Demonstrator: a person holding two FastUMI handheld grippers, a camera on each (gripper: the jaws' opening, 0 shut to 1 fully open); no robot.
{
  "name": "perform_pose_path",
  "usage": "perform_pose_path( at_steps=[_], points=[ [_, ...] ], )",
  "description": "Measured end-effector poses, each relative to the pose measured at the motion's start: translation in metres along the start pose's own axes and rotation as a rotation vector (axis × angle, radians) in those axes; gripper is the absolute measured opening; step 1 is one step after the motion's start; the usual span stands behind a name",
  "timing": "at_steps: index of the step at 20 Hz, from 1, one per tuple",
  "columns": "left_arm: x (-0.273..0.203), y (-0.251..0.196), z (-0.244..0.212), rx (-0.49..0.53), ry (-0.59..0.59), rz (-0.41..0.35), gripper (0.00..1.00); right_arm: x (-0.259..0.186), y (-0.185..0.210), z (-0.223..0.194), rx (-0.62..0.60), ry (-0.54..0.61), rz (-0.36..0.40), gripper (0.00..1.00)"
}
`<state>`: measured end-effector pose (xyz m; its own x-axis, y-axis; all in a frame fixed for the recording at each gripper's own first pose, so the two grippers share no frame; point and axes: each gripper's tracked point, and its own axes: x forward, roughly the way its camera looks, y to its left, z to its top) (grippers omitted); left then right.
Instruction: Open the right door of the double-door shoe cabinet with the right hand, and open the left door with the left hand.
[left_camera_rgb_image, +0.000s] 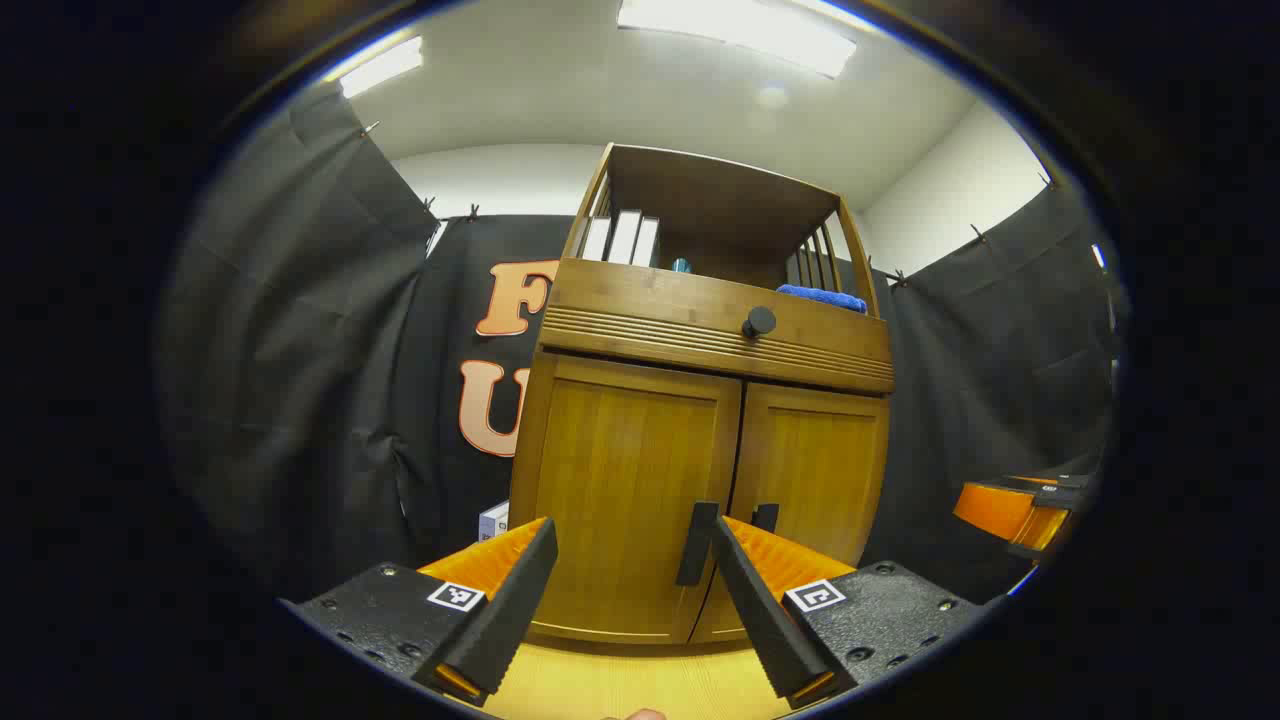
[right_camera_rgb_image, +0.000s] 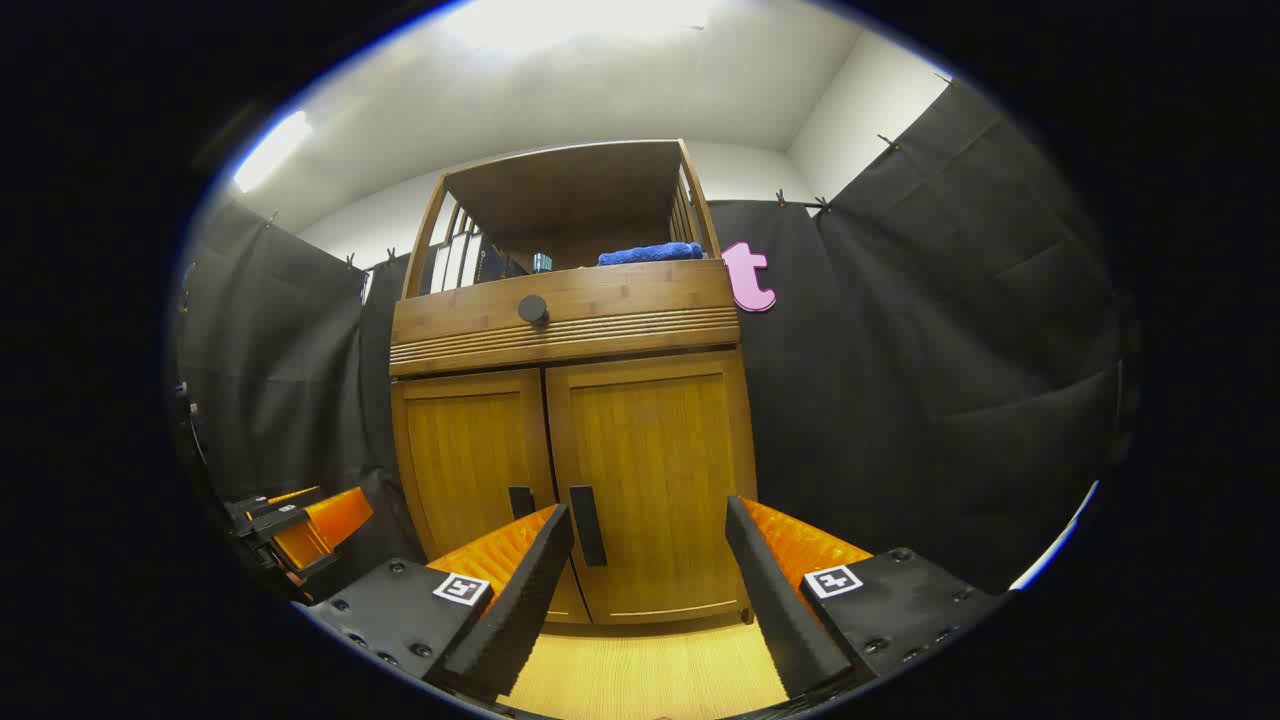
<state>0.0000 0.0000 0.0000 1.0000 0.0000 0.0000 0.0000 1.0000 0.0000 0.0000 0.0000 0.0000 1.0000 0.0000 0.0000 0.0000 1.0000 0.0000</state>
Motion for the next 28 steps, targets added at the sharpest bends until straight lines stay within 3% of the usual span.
perform_pose_path(
  at_steps=[21,27,28],
  points=[
    [0.005,0.008,-0.005,0.001,0.002,0.014,0.92,0.004,0.006,-0.003,-0.014,0.014,0.0,0.99],
    [0.008,0.015,-0.003,0.029,-0.006,0.033,0.94,0.036,0.017,-0.001,-0.025,0.005,0.034,0.99],
    [0.008,0.016,-0.002,0.035,-0.011,0.033,0.91,0.046,0.019,-0.003,-0.022,0.008,0.041,0.99]
  ],
)
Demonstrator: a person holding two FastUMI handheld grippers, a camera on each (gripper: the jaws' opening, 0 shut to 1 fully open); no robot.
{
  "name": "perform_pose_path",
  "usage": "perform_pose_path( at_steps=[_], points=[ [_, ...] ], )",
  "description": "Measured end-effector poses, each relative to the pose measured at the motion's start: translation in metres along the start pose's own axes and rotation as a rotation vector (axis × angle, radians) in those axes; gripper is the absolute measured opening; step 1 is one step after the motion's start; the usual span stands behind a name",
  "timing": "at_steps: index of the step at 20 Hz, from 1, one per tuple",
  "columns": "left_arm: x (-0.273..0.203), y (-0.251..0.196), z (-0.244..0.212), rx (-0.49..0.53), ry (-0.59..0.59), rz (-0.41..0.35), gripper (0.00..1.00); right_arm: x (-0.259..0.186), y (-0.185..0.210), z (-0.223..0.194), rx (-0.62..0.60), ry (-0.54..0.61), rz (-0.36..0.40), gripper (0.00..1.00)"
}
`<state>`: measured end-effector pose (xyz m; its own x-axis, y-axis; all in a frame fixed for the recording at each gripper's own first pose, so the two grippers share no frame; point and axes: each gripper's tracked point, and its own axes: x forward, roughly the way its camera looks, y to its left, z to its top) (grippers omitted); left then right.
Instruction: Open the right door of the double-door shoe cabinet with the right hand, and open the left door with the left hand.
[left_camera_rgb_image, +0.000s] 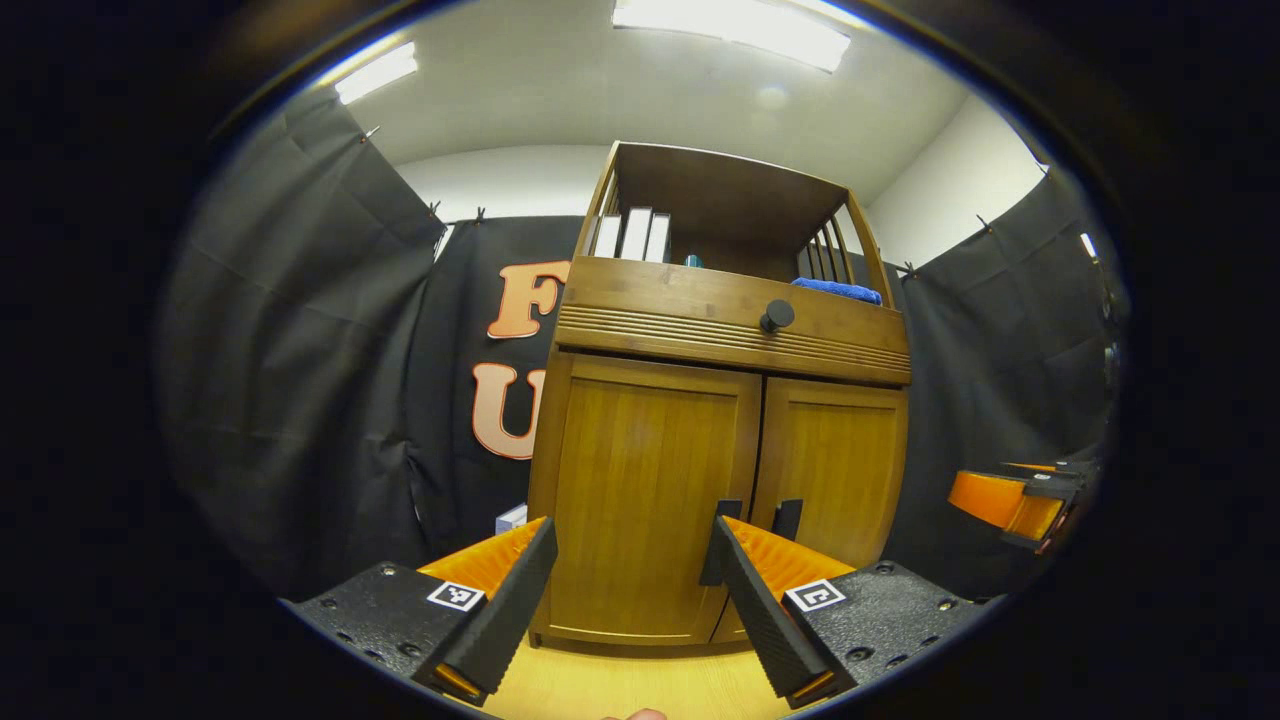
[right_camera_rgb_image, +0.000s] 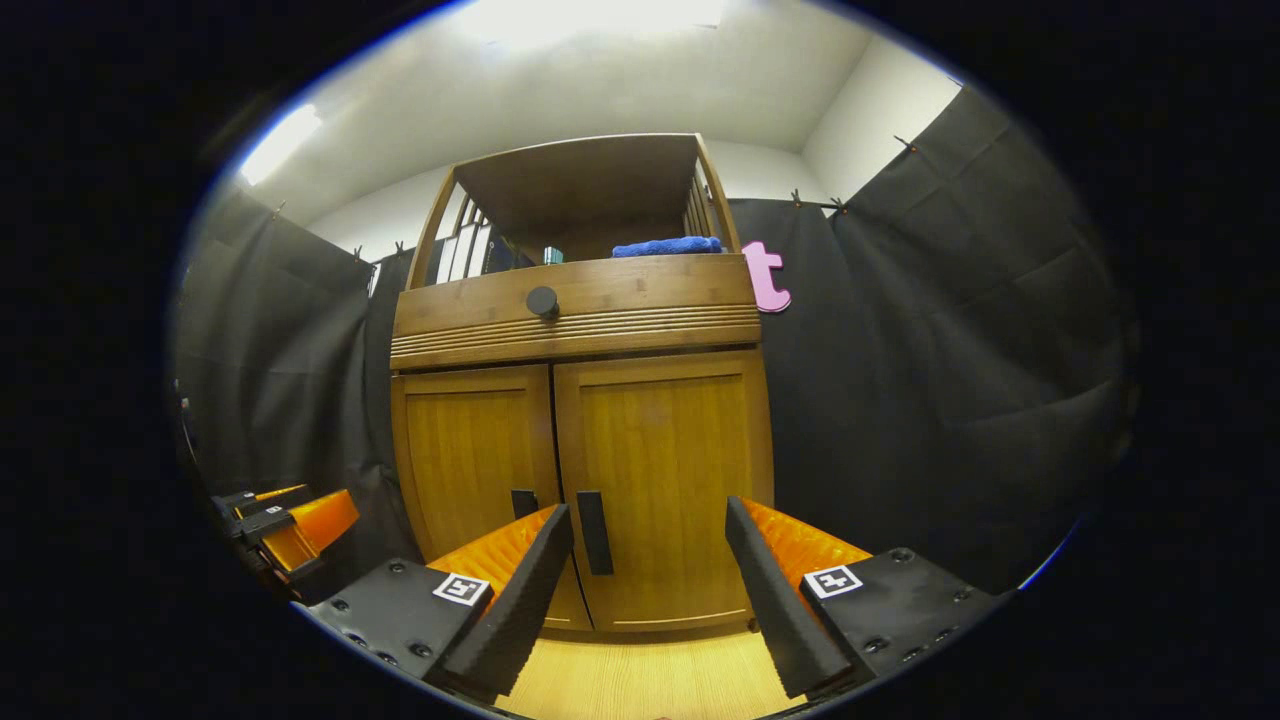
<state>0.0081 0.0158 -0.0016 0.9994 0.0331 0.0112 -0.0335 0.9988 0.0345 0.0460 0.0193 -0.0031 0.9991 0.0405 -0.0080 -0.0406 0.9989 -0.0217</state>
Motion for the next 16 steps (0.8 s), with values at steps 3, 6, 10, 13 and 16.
perform_pose_path(
  at_steps=[3,6,10,13,16],
  points=[
    [0.0,0.001,-0.001,-0.01,-0.002,-0.004,0.91,0.03,0.008,-0.001,0.0,-0.017,0.03,0.94],
    [-0.002,0.006,-0.003,-0.008,0.004,0.007,0.92,0.064,0.015,-0.009,-0.008,-0.019,0.044,0.99],
    [0.0,0.014,-0.007,0.001,0.015,0.032,0.92,0.114,0.022,-0.039,0.007,0.024,0.05,0.99],
    [0.003,0.022,-0.006,0.006,0.009,0.054,0.94,0.146,0.033,-0.072,0.015,0.068,0.077,0.99],
    [0.004,0.032,-0.01,0.012,0.014,0.082,0.94,0.175,0.038,-0.099,0.013,0.117,0.077,0.99]
  ],
)
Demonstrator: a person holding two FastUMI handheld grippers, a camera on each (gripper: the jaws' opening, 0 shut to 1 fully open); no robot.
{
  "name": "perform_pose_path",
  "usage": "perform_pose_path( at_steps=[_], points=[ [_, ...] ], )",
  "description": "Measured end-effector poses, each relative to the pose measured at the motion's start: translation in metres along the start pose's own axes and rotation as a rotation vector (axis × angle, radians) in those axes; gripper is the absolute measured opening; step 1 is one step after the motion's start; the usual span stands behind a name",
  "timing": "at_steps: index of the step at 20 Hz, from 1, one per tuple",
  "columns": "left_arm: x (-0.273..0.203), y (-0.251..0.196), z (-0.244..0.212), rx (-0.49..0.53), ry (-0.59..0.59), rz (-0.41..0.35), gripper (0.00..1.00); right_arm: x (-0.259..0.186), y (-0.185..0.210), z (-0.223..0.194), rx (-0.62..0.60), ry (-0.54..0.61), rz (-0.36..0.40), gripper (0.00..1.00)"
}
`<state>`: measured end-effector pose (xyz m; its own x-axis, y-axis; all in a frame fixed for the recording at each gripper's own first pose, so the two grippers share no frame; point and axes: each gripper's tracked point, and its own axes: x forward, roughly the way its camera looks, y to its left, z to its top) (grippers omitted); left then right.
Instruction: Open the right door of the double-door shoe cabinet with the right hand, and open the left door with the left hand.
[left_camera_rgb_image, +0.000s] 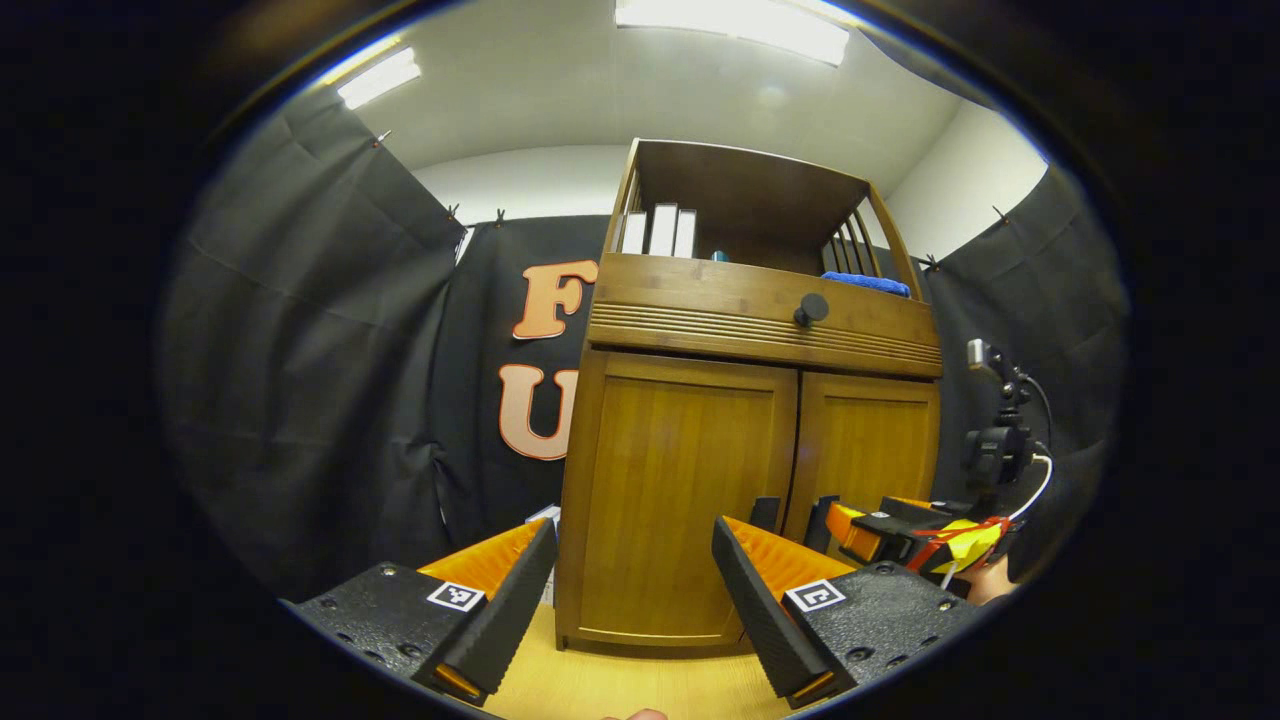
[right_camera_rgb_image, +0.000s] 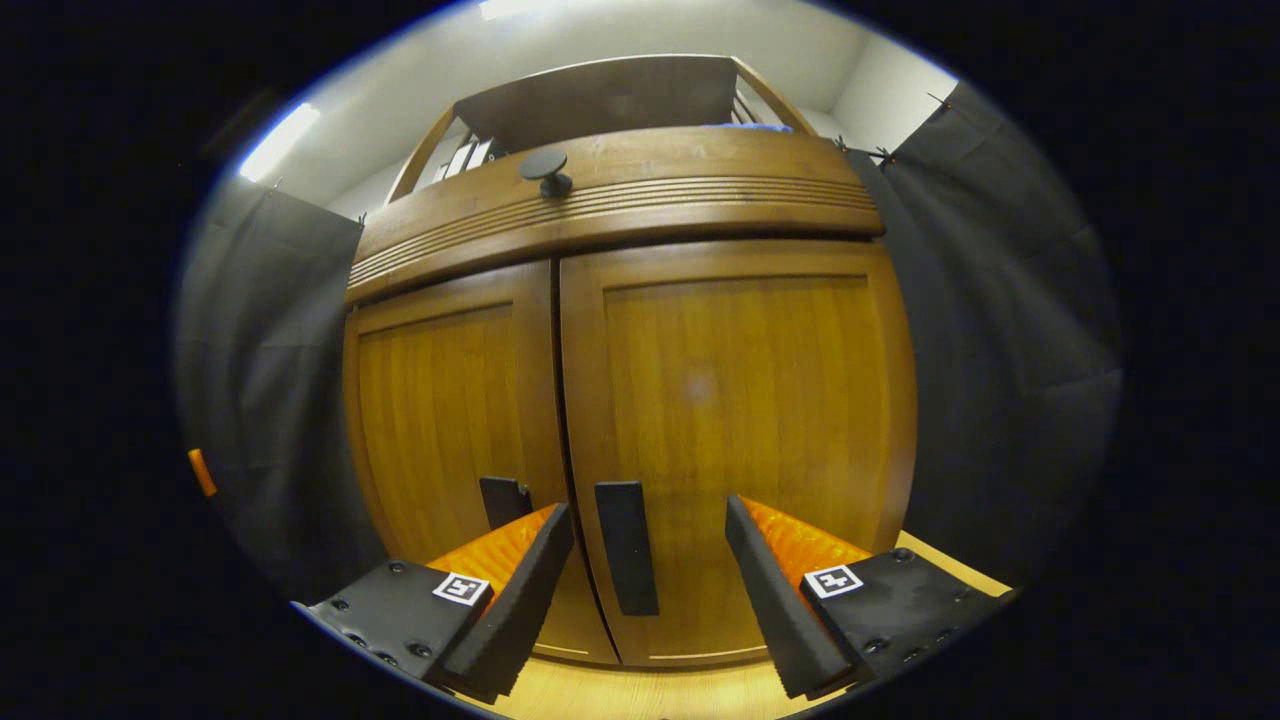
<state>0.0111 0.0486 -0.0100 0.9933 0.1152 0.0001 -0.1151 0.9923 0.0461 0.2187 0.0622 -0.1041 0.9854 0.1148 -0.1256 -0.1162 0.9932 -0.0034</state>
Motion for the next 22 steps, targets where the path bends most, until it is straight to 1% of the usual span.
perform_pose_path(
  at_steps=[1,2,3,4,5,7,8,9,10,11,12,13,14,15,16,17,18,19,20,21,22],
  points=[
    [0.0,0.003,-0.001,-0.002,0.002,0.009,0.94,0.011,0.002,-0.006,-0.005,0.006,-0.009,0.99],
    [0.0,0.006,-0.002,-0.003,0.003,0.017,0.91,0.02,0.001,-0.011,-0.014,0.011,-0.021,0.99],
    [0.0,0.009,-0.003,-0.004,0.004,0.027,0.94,0.028,0.002,-0.018,-0.024,0.021,-0.029,0.99],
    [0.001,0.013,-0.004,-0.005,0.003,0.035,0.94,0.034,0.001,-0.022,-0.031,0.036,-0.037,0.96],
    [0.001,0.016,-0.004,-0.006,0.003,0.043,0.94,0.039,-0.001,-0.028,-0.032,0.048,-0.044,0.99],
    [0.003,0.022,-0.006,-0.007,0.005,0.061,0.94,0.045,-0.006,-0.034,-0.028,0.061,-0.058,0.99],
    [0.004,0.025,-0.006,-0.006,0.005,0.068,0.94,0.049,-0.008,-0.035,-0.027,0.068,-0.064,0.94],
    [0.006,0.027,-0.008,-0.004,0.006,0.074,0.94,0.05,-0.003,-0.036,-0.015,0.071,-0.036,0.94],
    [0.007,0.029,-0.009,-0.001,0.007,0.08,0.94,0.05,-0.003,-0.037,-0.009,0.068,-0.026,0.94],
    [0.007,0.032,-0.011,0.001,0.009,0.088,0.94,0.049,-0.006,-0.039,-0.014,0.061,-0.022,0.82],
    [0.009,0.033,-0.012,0.0,0.009,0.093,0.91,0.047,-0.009,-0.04,-0.016,0.058,-0.019,0.91],
    [0.008,0.033,-0.012,-0.003,0.007,0.095,0.94,0.048,-0.007,-0.039,-0.011,0.054,-0.018,0.91],
    [0.008,0.033,-0.013,-0.007,0.007,0.097,0.92,0.048,-0.008,-0.041,-0.008,0.053,-0.017,0.91],
    [0.008,0.034,-0.014,-0.01,0.006,0.1,0.95,0.046,-0.009,-0.04,-0.009,0.055,-0.017,0.91],
    [0.007,0.034,-0.014,-0.012,0.005,0.103,0.95,0.048,-0.008,-0.04,-0.007,0.059,-0.017,0.91],
    [0.006,0.035,-0.013,-0.013,0.003,0.103,0.95,0.049,-0.005,-0.04,0.0,0.07,-0.008,0.96],
    [0.006,0.035,-0.013,-0.013,0.001,0.104,0.95,0.05,-0.002,-0.039,0.012,0.074,0.002,0.83],
    [0.006,0.035,-0.014,-0.012,0.0,0.106,0.92,0.051,0.003,-0.042,0.024,0.083,0.022,0.75],
    [0.005,0.036,-0.013,-0.012,-0.001,0.106,0.94,0.051,0.006,-0.043,0.034,0.084,0.036,0.65],
    [0.005,0.035,-0.012,-0.013,-0.001,0.105,0.91,0.051,0.008,-0.043,0.051,0.079,0.046,0.55],
    [0.003,0.035,-0.012,-0.012,-0.003,0.104,0.95,0.049,0.008,-0.042,0.065,0.072,0.045,0.45]
  ],
)
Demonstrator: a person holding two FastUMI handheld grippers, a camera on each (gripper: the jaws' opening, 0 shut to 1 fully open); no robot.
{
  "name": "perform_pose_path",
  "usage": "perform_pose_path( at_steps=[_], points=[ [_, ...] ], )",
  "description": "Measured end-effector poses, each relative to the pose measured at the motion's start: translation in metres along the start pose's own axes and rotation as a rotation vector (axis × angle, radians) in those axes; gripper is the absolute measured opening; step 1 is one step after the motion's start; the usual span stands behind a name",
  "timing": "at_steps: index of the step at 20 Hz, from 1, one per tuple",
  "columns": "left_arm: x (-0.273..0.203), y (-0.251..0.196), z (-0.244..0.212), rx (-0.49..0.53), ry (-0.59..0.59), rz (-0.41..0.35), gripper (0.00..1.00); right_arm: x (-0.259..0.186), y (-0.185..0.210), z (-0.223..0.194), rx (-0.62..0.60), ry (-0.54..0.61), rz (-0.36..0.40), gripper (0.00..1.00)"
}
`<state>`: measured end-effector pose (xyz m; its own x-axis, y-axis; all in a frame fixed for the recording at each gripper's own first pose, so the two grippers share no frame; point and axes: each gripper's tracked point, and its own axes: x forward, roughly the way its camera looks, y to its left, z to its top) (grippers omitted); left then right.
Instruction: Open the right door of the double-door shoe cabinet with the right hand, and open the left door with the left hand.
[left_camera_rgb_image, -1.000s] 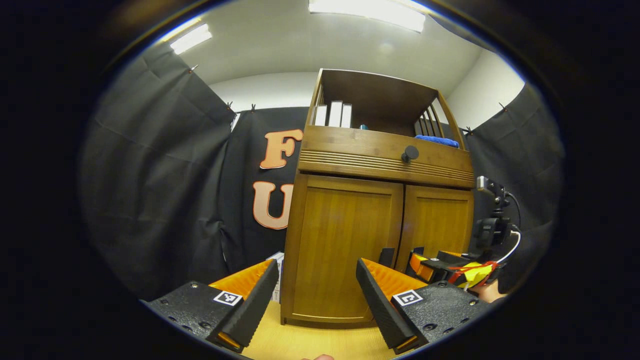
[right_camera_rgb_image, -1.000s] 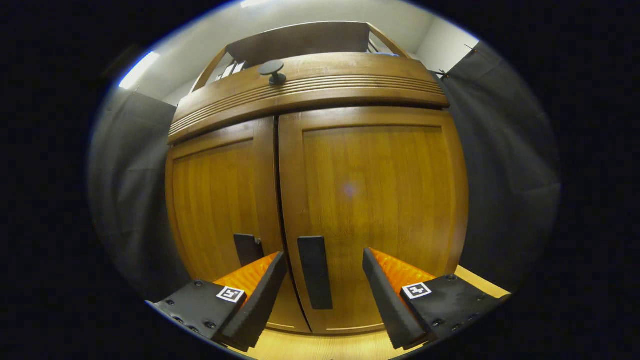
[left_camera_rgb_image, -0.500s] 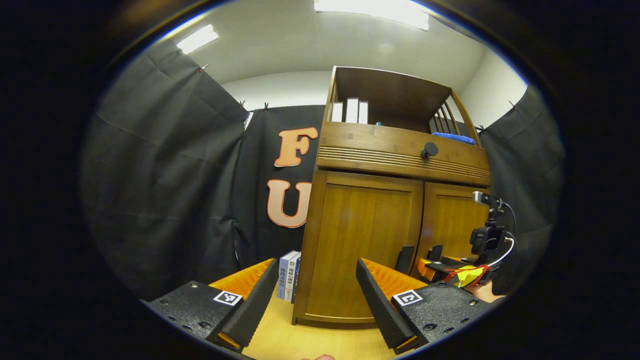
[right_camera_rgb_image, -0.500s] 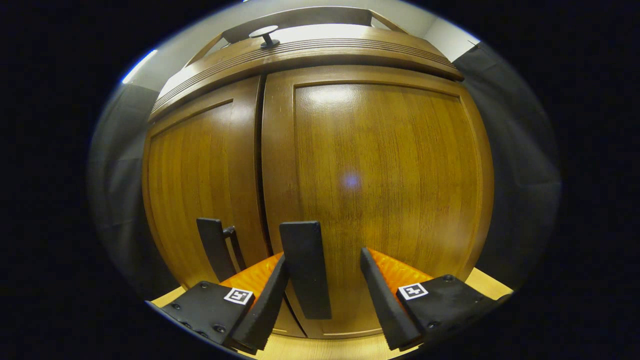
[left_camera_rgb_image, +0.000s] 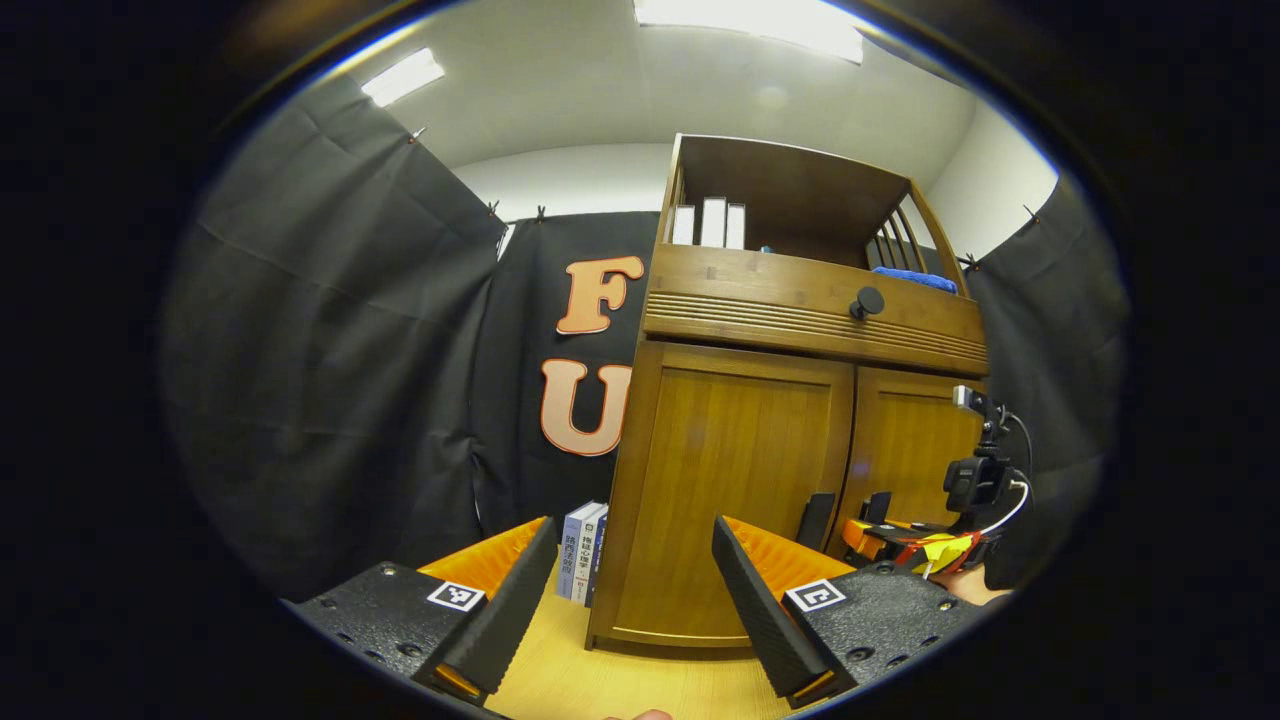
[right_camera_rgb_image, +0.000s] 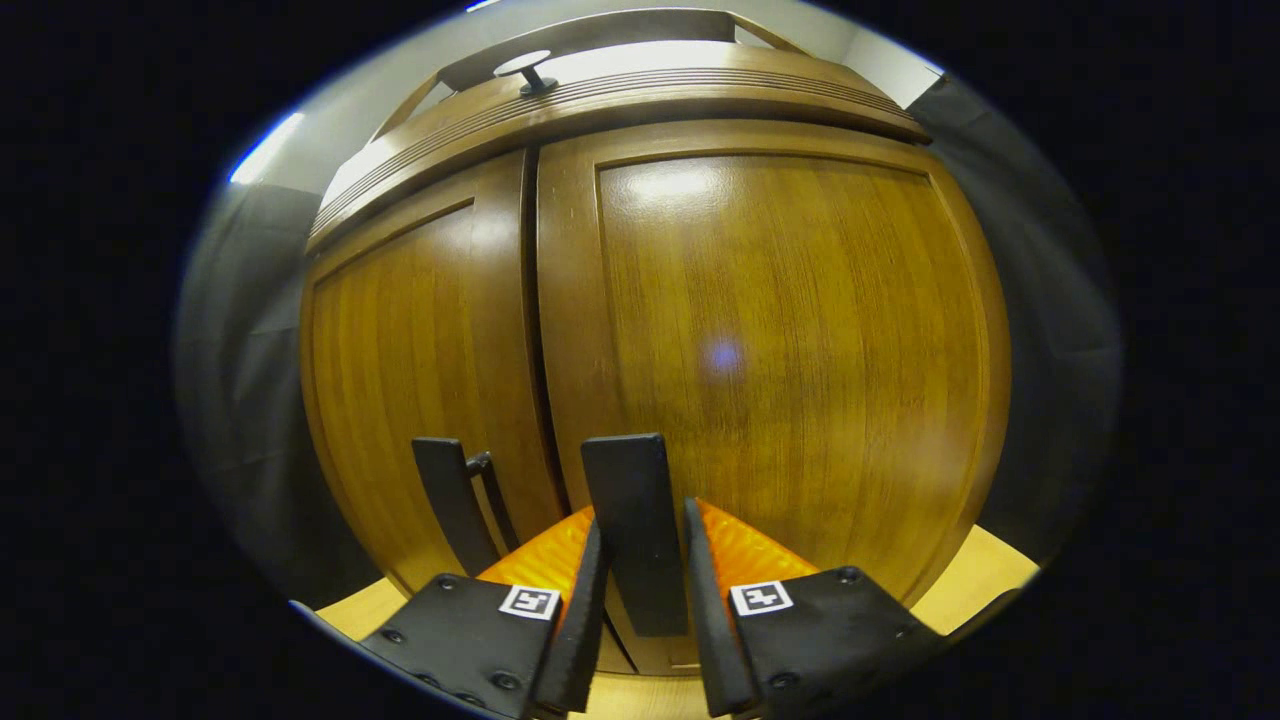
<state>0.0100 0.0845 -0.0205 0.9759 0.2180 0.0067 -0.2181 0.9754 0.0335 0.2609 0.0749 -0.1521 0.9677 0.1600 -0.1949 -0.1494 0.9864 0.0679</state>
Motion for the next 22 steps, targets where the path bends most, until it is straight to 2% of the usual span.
perform_pose_path(
  at_steps=[1,2,3,4,5,6,8,13,14,16,17,18,19,21,22],
  points=[
    [0.0,0.001,0.001,0.0,-0.004,0.0,0.92,0.0,0.0,-0.001,-0.002,0.003,0.001,0.42],
    [-0.002,0.002,0.002,0.001,-0.007,0.001,0.94,-0.002,0.0,-0.001,-0.02,0.005,0.001,0.46],
    [-0.005,0.002,0.002,0.002,-0.009,0.002,0.92,-0.001,0.0,-0.003,-0.039,0.017,0.003,0.31],
    [-0.006,0.003,0.003,0.003,-0.009,0.0,0.95,-0.001,0.0,-0.003,-0.046,0.02,0.005,0.41],
    [-0.009,0.002,0.002,0.004,-0.006,-0.002,0.94,-0.001,0.001,-0.003,-0.05,0.026,0.009,0.32],
    [-0.01,0.002,0.002,0.007,-0.004,-0.004,0.92,-0.001,0.0,-0.003,-0.052,0.028,0.011,0.36],
    [-0.014,0.002,0.002,0.015,-0.002,-0.005,0.95,-0.005,0.0,-0.002,-0.056,0.034,0.015,0.32],
    [-0.021,0.001,0.006,0.024,-0.012,-0.012,0.94,-0.023,0.003,0.008,-0.066,0.037,0.043,0.32],
    [-0.022,0.0,0.007,0.024,-0.014,-0.016,0.94,-0.029,0.002,0.009,-0.068,0.036,0.048,0.4],
    [-0.022,-0.002,0.007,0.024,-0.015,-0.023,0.94,-0.04,0.001,0.009,-0.075,0.04,0.057,0.31],
    [-0.023,-0.004,0.007,0.022,-0.013,-0.029,0.94,-0.047,-0.002,0.009,-0.075,0.043,0.059,0.32],
    [-0.024,-0.006,0.006,0.021,-0.012,-0.035,0.94,-0.054,-0.003,0.008,-0.073,0.046,0.061,0.41],
    [-0.024,-0.008,0.006,0.02,-0.011,-0.041,0.94,-0.061,-0.005,0.008,-0.071,0.047,0.062,0.36],
    [-0.023,-0.012,0.005,0.019,-0.006,-0.053,0.94,-0.073,-0.008,0.009,-0.069,0.051,0.062,0.36],
    [-0.022,-0.014,0.004,0.018,-0.004,-0.059,0.97,-0.077,-0.01,0.01,-0.068,0.054,0.061,0.31]
  ],
)
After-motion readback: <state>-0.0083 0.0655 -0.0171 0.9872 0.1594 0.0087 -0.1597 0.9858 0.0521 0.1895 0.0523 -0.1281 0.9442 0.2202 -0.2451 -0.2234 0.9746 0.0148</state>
